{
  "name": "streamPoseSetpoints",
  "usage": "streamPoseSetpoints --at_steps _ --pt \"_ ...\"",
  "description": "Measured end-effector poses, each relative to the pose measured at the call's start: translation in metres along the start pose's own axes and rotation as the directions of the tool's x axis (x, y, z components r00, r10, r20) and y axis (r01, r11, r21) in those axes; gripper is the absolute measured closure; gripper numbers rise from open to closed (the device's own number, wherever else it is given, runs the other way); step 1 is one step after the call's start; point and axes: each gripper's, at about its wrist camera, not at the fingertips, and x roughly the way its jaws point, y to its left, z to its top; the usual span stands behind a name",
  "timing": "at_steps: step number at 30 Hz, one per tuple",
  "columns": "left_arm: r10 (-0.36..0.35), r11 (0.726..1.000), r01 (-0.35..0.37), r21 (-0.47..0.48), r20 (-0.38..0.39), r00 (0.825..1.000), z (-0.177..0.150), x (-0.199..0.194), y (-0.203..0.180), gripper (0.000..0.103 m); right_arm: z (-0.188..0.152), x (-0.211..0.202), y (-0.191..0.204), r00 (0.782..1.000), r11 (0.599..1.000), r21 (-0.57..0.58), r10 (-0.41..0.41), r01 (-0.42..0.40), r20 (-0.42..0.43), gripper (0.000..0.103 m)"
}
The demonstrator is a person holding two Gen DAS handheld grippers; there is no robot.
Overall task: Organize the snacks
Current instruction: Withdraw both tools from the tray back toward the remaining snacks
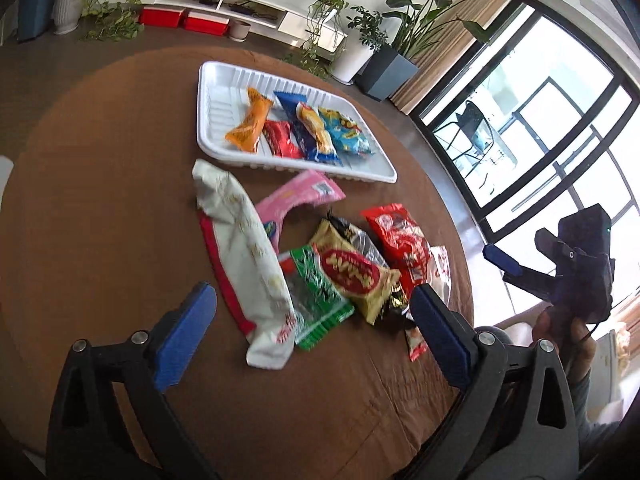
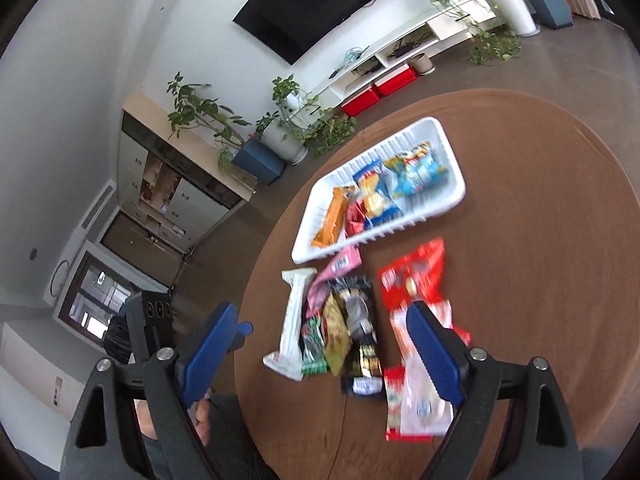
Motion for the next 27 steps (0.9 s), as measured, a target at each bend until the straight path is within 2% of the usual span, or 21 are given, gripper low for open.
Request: streamPoseSetpoints --at_steps 3,7,11,17,20,24,27 --pt "-0.001 0.999 0.0 -0.036 -0.028 1.0 -0.028 0.006 0.002 0.001 -0.028 -0.008 -0.007 0.999 0.999 0.017 -0.038 0.038 0.014 0.014" --pt "-0.009 0.999 0.01 -0.038 0.009 1.0 -0.047 0.004 -0.003 0.001 -0.052 -0.012 -0.007 0.989 0.99 -0.026 -0.141 0.142 0.035 0.015" --pt "0.035 0.998 -0.037 0.044 0.045 0.998 -0.054 0.003 -0.013 0.0 -0.065 0.0 -0.006 0.958 0.951 -0.112 -0.287 0.287 0.018 0.028" --pt "0.056 0.998 -0.056 0.038 0.014 0.998 -0.049 0.008 -0.011 0.0 -0.065 0.017 -0.014 0.944 0.934 -0.148 -0.329 0.324 -0.007 0.043" --pt "0.075 0.997 -0.075 0.035 -0.013 0.997 -0.044 0.011 -0.007 0.0 -0.063 0.025 -0.02 0.94 0.931 -0.141 -0.341 0.336 -0.017 0.045" --pt "0.114 0.992 -0.113 0.05 -0.008 0.993 -0.027 0.015 -0.007 0.0 -0.062 0.03 -0.021 0.931 0.921 -0.161 -0.364 0.356 -0.025 0.048" --pt "0.166 0.985 -0.165 0.056 -0.03 0.986 -0.011 0.025 -0.005 0.001 -0.062 0.034 -0.021 0.924 0.913 -0.176 -0.381 0.369 -0.037 0.053"
